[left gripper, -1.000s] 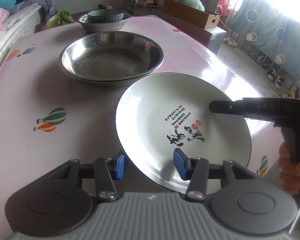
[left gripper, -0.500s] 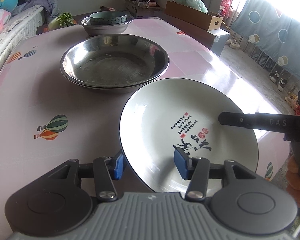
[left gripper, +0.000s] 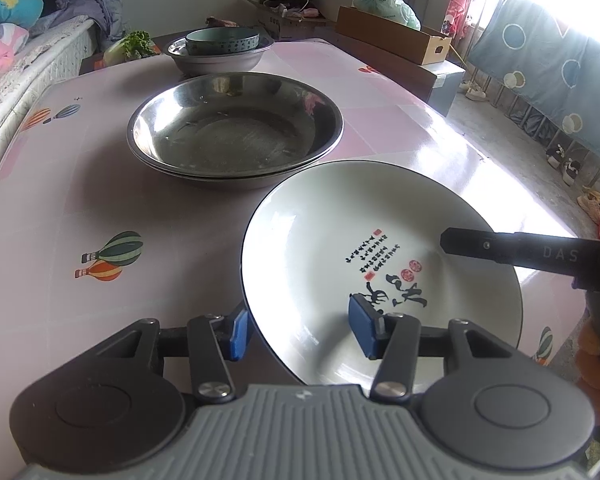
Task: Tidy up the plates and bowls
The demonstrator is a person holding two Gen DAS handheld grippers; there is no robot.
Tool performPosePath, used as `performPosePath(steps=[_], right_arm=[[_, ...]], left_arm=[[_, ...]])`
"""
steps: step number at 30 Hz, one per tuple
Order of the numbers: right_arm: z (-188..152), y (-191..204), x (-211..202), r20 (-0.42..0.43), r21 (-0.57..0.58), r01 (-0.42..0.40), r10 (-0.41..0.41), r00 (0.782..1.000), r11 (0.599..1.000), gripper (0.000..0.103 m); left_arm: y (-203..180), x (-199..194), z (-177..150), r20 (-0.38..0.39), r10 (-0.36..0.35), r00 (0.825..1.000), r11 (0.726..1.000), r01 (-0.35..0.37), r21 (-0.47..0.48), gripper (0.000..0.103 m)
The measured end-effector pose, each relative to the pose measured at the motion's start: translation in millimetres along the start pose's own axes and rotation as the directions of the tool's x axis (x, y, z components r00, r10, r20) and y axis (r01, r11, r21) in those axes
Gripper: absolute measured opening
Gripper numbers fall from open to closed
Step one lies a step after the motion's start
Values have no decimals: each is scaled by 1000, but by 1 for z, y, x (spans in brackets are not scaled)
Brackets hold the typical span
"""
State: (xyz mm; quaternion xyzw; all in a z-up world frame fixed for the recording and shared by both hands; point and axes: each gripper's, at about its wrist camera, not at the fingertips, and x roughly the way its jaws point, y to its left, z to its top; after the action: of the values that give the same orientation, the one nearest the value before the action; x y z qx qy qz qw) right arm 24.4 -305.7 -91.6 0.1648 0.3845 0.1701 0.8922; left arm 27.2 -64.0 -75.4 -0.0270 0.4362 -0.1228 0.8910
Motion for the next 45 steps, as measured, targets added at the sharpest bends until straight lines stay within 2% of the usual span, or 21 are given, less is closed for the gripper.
performPosePath(steps=[10, 29, 45], right_arm=[[-2, -2, 0, 21, -2, -15, 15, 1000, 1000, 21], [-4, 0, -10, 8, 17, 21, -22, 1000, 1000, 21], [-4, -3, -19, 35, 54, 8, -10, 999, 998, 21]], left_arm=[[0, 0, -3, 34, 7, 999, 1000, -7, -3, 53], [-3, -2, -5, 33, -3, 999, 1000, 3, -4, 47], [-3, -4, -7, 44, -16, 999, 1000, 17, -16, 47]])
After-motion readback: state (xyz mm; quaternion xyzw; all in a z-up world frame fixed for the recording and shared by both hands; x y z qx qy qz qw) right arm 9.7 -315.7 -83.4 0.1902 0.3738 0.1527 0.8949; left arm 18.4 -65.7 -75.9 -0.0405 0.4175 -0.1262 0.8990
